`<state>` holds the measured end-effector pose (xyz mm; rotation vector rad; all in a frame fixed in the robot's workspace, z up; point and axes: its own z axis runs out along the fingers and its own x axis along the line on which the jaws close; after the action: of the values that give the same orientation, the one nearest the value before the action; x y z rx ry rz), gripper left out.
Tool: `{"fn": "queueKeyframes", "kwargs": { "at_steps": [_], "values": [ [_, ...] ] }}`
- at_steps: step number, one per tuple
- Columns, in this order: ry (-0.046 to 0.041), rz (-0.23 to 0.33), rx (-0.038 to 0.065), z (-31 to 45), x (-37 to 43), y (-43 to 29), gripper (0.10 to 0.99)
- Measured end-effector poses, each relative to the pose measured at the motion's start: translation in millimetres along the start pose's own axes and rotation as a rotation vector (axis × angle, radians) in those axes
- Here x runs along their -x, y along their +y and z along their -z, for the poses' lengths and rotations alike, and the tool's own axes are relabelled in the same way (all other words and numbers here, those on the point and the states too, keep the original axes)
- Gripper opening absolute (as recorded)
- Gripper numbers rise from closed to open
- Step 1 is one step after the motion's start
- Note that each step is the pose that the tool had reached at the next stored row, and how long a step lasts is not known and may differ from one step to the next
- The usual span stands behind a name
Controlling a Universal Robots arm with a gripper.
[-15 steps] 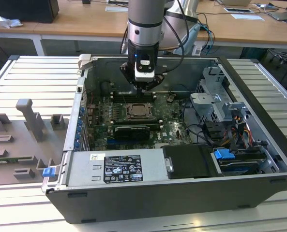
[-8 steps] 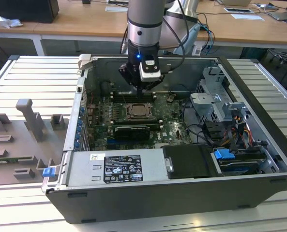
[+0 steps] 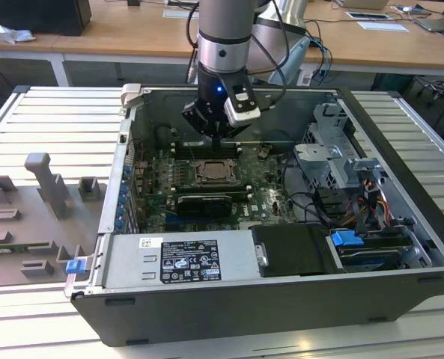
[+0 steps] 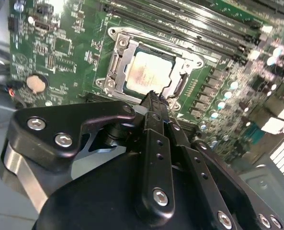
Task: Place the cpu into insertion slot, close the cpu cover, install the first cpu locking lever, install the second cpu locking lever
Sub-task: 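Install the first cpu locking lever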
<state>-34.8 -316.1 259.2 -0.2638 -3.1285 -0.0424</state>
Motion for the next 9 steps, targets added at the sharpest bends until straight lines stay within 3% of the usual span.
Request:
{"fn": "queueKeyframes", "kwargs": {
  "at_steps": [6, 9],
  "values": [
    [0.0024, 0.09, 0.0, -0.2, -0.5, -0.1, 0.106],
    [0.0017, 0.098, 0.0, -0.4, -7.8, -1.3, 0.106]
  ]
}}
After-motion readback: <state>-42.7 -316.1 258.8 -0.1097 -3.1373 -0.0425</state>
